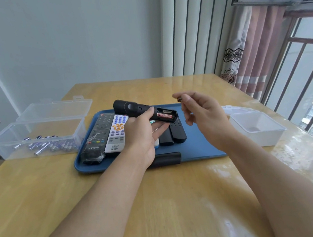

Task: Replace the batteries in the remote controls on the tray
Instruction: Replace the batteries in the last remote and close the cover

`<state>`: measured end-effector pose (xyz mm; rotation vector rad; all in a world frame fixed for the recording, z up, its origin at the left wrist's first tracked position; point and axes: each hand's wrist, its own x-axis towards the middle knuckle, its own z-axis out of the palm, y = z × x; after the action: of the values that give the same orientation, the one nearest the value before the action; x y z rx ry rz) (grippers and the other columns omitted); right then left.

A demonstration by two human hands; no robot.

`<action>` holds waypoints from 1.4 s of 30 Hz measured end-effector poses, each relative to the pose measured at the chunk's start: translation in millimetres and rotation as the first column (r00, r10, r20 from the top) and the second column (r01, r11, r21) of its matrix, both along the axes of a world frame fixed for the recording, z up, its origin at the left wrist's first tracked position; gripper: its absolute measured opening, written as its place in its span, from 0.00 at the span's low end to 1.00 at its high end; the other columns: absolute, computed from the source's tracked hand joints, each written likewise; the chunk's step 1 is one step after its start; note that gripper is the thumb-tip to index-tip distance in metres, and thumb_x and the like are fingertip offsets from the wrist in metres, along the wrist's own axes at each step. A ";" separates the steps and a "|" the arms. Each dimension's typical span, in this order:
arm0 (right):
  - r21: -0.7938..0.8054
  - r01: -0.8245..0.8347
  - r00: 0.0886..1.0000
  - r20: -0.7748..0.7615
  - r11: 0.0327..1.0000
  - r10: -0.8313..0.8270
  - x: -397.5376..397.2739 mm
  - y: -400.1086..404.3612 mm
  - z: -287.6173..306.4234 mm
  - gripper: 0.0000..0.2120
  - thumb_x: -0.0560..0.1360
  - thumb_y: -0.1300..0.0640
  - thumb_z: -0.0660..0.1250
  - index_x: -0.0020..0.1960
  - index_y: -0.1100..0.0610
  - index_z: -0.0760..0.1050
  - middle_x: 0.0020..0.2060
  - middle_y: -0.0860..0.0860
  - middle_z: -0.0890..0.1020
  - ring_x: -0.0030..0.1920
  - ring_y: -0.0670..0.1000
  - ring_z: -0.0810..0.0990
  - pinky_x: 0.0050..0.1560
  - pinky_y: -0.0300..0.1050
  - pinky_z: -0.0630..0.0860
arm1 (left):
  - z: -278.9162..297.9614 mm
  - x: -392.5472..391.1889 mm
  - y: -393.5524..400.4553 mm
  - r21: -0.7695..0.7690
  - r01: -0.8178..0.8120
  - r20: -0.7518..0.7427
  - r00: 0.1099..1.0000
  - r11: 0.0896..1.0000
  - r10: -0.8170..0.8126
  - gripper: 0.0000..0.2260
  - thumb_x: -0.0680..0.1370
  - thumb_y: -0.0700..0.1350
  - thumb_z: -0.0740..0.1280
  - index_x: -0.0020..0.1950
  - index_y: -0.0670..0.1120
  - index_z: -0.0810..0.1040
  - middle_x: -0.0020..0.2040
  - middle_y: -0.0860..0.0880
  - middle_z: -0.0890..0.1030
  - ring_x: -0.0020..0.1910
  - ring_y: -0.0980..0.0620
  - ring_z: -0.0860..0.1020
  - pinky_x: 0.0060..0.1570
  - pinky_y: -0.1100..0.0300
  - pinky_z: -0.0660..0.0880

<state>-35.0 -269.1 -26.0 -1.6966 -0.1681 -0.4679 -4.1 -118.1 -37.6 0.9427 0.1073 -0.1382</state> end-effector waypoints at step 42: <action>-0.539 0.217 0.976 0.101 0.814 -0.193 -4.3 -2.4 -9.6 0.11 0.79 0.47 0.69 0.59 0.45 0.84 0.55 0.39 0.84 0.49 0.42 0.82 0.47 0.37 0.77 | -3.8 -2.8 -0.4 0.092 -0.032 0.085 0.996 0.995 0.025 0.08 0.75 0.34 0.74 0.53 0.38 0.79 0.49 0.39 0.86 0.47 0.45 0.87 0.41 0.57 0.83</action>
<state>-39.3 -271.5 -35.5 -2.2881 -0.1594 -0.6615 -7.0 -118.5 -41.3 1.0384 0.0498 -0.0673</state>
